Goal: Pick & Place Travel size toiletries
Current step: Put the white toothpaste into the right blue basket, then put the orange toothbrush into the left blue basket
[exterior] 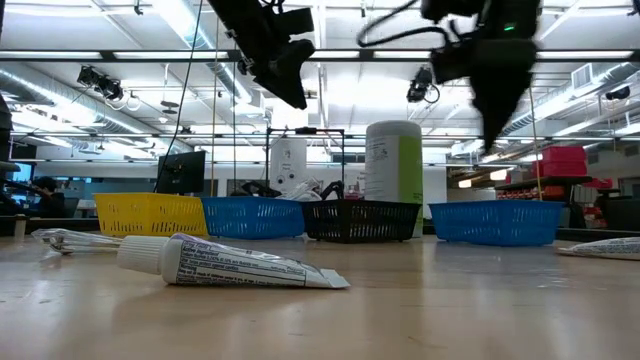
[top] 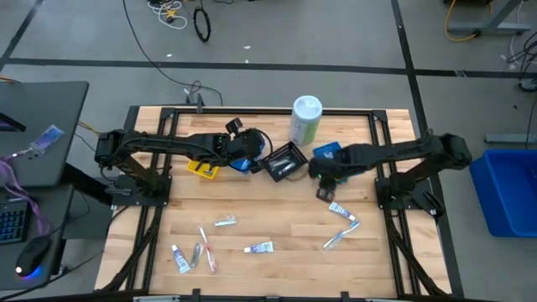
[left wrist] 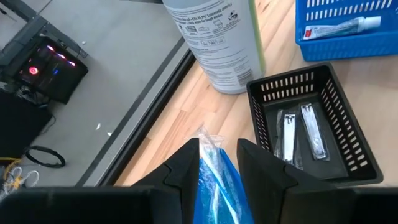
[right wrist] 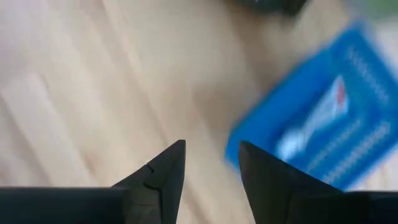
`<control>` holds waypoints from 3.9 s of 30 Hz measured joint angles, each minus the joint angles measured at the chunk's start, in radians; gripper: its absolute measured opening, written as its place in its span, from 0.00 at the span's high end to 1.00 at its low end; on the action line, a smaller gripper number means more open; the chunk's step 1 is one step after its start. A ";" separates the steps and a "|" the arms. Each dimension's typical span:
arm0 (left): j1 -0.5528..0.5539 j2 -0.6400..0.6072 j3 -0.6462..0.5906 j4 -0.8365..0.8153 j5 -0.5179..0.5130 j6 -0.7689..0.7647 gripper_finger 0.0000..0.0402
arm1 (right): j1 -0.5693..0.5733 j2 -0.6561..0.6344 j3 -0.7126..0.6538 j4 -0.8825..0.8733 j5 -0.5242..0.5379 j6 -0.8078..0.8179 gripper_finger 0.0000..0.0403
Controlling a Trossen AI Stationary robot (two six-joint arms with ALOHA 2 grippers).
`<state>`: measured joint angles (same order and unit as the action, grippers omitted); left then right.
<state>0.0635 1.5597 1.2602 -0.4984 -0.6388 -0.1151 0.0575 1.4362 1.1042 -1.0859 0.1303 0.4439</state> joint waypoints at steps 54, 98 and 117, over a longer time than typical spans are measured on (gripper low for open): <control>-0.020 -0.106 0.001 -0.249 -0.023 -0.084 0.71 | 0.254 -0.006 -0.108 0.227 0.294 0.221 0.74; -0.232 -0.541 -0.560 0.069 0.356 -0.402 0.71 | -0.259 -0.040 -0.127 0.503 0.181 -0.002 0.51; -0.346 -0.405 -0.559 0.042 0.451 -0.552 0.71 | -0.226 -0.040 -0.127 0.883 0.171 -0.292 0.61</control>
<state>-0.2820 1.1542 0.7014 -0.4566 -0.1875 -0.6668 -0.1684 1.3960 0.9771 -0.2029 0.3016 0.1524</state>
